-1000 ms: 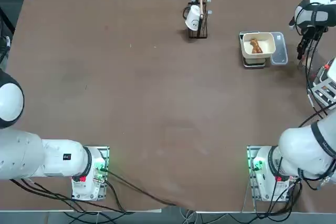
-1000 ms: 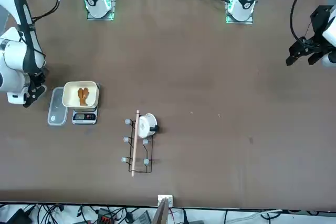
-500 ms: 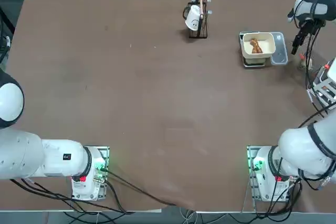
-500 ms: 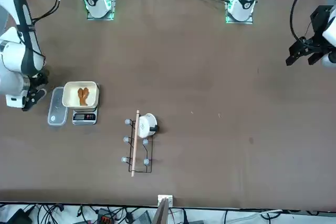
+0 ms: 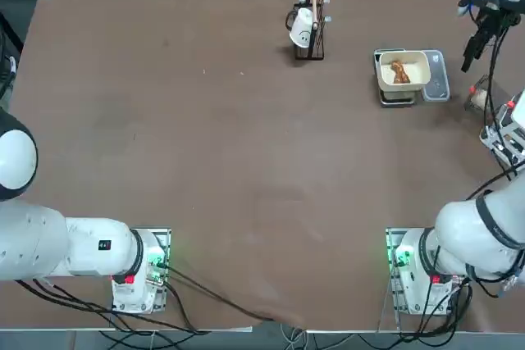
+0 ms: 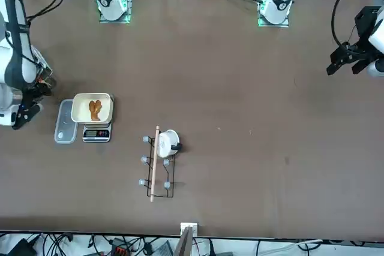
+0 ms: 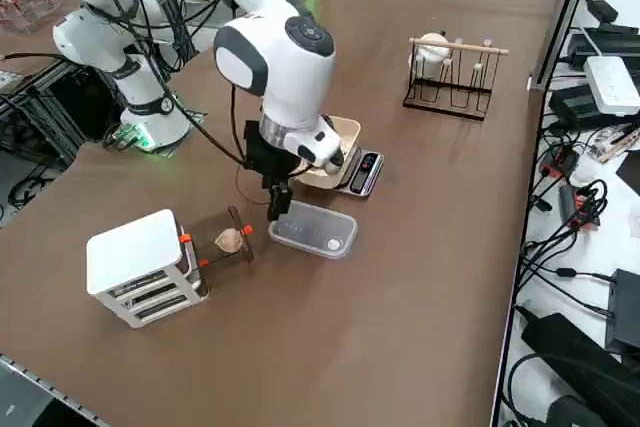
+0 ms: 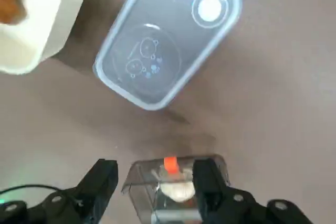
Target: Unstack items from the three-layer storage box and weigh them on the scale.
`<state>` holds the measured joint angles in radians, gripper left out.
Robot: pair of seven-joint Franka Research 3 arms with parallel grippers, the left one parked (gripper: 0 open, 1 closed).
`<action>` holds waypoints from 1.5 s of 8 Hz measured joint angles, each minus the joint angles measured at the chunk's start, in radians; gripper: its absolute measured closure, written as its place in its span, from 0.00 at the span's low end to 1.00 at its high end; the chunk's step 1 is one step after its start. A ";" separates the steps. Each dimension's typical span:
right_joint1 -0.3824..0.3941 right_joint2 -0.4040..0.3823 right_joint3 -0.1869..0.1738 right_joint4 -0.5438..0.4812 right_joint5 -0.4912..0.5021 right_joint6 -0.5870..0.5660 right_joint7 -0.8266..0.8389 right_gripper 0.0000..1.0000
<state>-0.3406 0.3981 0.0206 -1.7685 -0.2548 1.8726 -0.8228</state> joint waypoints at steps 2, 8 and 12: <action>-0.043 -0.031 -0.010 -0.019 -0.011 -0.027 -0.013 0.16; -0.143 -0.084 -0.013 -0.243 -0.077 0.212 -0.019 0.18; -0.149 -0.084 -0.012 -0.269 -0.077 0.281 -0.018 0.21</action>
<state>-0.4895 0.3143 0.0085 -2.0378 -0.3320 2.1540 -0.8409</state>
